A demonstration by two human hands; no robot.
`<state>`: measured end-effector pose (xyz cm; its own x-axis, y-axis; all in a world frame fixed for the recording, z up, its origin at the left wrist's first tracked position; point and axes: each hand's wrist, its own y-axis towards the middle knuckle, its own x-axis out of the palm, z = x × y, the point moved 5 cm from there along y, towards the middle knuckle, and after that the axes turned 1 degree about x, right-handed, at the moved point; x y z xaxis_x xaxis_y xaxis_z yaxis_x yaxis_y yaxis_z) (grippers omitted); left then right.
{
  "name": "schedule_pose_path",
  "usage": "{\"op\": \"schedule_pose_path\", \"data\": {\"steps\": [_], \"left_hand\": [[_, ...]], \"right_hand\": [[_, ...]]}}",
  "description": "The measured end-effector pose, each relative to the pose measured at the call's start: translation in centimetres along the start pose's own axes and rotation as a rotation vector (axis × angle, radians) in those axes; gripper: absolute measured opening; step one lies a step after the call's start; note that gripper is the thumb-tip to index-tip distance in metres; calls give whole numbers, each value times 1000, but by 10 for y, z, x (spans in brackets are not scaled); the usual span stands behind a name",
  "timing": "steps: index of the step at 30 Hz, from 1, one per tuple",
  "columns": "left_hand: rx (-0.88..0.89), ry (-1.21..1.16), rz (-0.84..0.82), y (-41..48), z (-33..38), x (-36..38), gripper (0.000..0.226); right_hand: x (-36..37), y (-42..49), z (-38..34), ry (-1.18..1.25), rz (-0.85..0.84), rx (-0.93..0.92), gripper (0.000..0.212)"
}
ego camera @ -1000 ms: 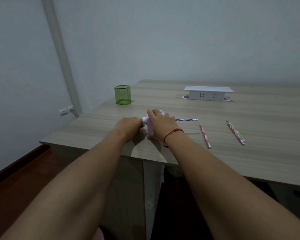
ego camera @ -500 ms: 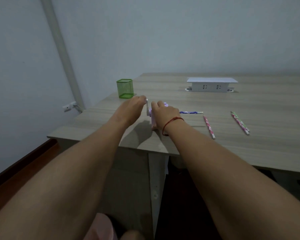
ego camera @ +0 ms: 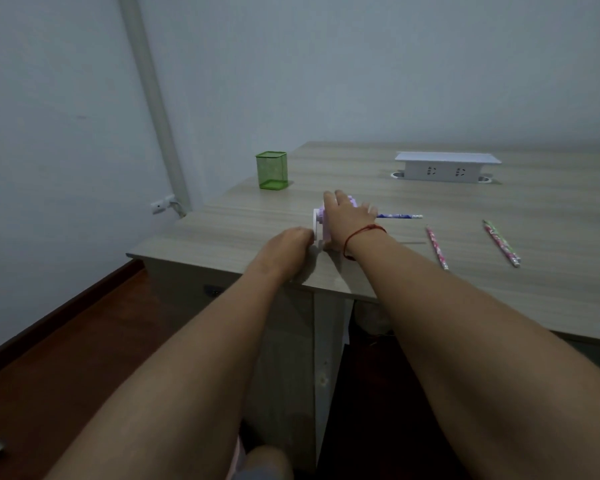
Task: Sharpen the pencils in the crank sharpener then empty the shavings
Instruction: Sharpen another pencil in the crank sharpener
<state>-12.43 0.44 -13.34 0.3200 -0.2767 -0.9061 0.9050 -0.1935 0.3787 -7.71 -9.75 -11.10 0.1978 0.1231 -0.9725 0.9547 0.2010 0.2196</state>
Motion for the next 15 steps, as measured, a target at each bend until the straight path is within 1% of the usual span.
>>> {"op": "schedule_pose_path", "data": {"steps": [6,9,12,15], "left_hand": [[-11,12,-101,22,-12,9,16],[-2,60,-155,34,-18,13,16],[-13,72,-142,47,-23,17,14],[-6,85,-114,58,-25,19,22]], "right_hand": [[7,6,-1,-8,73,-27,77],[12,10,2,6,66,-47,74],[12,10,3,17,50,-67,79],[9,8,2,21,23,-62,84]]}}
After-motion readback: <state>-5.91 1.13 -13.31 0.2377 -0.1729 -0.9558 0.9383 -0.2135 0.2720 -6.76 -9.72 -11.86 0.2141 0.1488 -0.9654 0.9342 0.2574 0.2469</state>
